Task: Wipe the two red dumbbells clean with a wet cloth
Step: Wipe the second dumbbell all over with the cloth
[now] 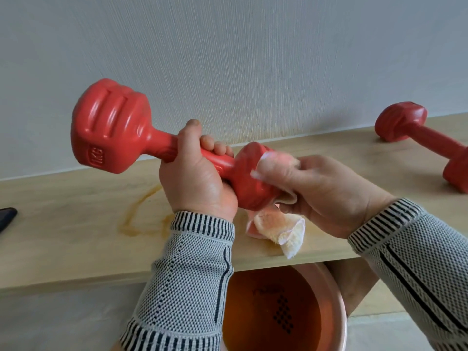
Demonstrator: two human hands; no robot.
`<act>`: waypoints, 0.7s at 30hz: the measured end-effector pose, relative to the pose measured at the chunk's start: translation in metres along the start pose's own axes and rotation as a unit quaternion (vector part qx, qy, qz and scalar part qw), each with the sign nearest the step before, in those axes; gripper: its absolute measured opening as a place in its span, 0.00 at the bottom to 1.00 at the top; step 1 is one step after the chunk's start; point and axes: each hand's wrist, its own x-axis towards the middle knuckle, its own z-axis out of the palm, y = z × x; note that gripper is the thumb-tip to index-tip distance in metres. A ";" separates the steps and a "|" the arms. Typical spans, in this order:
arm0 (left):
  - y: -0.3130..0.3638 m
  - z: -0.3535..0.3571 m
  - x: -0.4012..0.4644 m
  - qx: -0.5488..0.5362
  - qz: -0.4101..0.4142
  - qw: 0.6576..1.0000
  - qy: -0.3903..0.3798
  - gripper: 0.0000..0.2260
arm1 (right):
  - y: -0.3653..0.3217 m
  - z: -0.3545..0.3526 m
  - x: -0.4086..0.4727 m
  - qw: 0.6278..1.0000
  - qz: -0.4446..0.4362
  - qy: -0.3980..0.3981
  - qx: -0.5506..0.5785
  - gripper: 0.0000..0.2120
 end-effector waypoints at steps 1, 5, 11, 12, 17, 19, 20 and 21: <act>0.000 -0.001 0.001 0.000 0.000 1.000 0.003 0.11 | 0.002 0.002 -0.001 1.000 -0.003 -0.010 -0.026 0.21; 0.000 -0.004 0.003 -0.003 -0.012 1.000 0.000 0.11 | 0.002 0.006 -0.001 0.999 -0.004 0.024 -0.032 0.23; -0.004 -0.002 0.000 0.007 -0.013 1.000 -0.004 0.11 | -0.002 0.004 0.002 0.997 0.027 0.075 -0.003 0.43; -0.005 -0.003 0.000 0.009 -0.010 1.000 -0.002 0.11 | -0.003 0.004 0.001 0.997 0.034 0.066 -0.001 0.39; -0.005 -0.004 0.003 0.012 -0.006 1.000 0.004 0.11 | -0.007 -0.002 0.001 0.996 0.065 0.044 0.042 0.15; -0.005 -0.004 0.002 0.014 -0.006 1.000 0.002 0.11 | -0.007 -0.002 0.000 0.997 0.058 0.048 0.029 0.12; -0.006 -0.003 0.002 0.015 -0.005 1.000 0.000 0.11 | -0.006 -0.002 0.000 0.997 0.051 0.052 0.018 0.12; -0.006 -0.003 0.001 0.017 -0.003 1.000 -0.001 0.11 | -0.005 -0.001 0.000 0.997 0.046 0.056 0.007 0.12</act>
